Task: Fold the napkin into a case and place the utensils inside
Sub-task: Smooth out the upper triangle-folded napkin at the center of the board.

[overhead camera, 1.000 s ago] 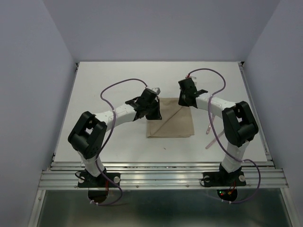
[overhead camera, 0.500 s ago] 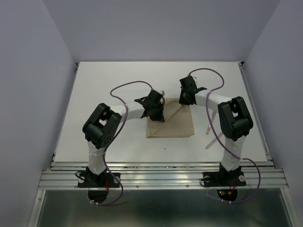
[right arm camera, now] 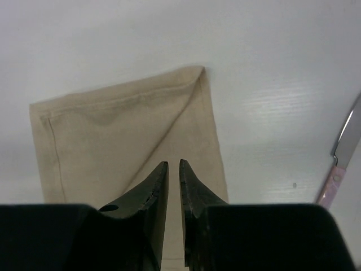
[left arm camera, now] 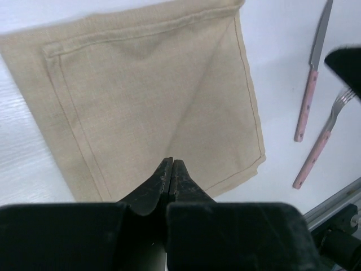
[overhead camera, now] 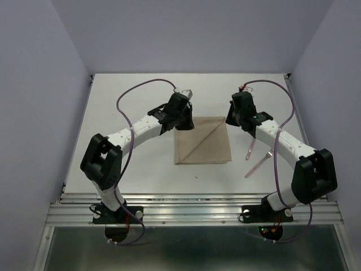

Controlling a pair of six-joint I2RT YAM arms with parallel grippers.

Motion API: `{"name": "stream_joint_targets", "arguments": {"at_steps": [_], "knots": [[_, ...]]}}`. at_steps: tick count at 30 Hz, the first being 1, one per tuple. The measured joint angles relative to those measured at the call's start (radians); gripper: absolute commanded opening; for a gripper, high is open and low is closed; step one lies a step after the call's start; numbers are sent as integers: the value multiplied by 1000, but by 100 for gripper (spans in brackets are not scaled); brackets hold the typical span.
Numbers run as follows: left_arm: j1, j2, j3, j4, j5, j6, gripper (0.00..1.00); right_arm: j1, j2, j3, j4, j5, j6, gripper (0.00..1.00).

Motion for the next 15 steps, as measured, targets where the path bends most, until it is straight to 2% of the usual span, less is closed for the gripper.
{"name": "stream_joint_targets", "arguments": {"at_steps": [4, 10, 11, 12, 13, 15], "knots": [[39, 8, 11, -18, -16, 1, 24, 0, -56, -118, -31, -34, 17, 19], [114, 121, 47, -44, -38, 10, 49, 0, -142, -256, -101, -79, 47, 19], [119, 134, 52, -45, -39, 13, 70, 0, -164, -274, -108, -84, 54, 19], [126, 158, 60, -48, -40, 14, 80, 0, -179, -284, -112, -85, 58, 20], [130, 179, 66, -48, -42, 14, 84, 0, -197, -295, -116, -87, 62, 19], [137, 205, 74, -51, -41, 25, 85, 0, -235, -320, -123, -89, 74, 19]]}}
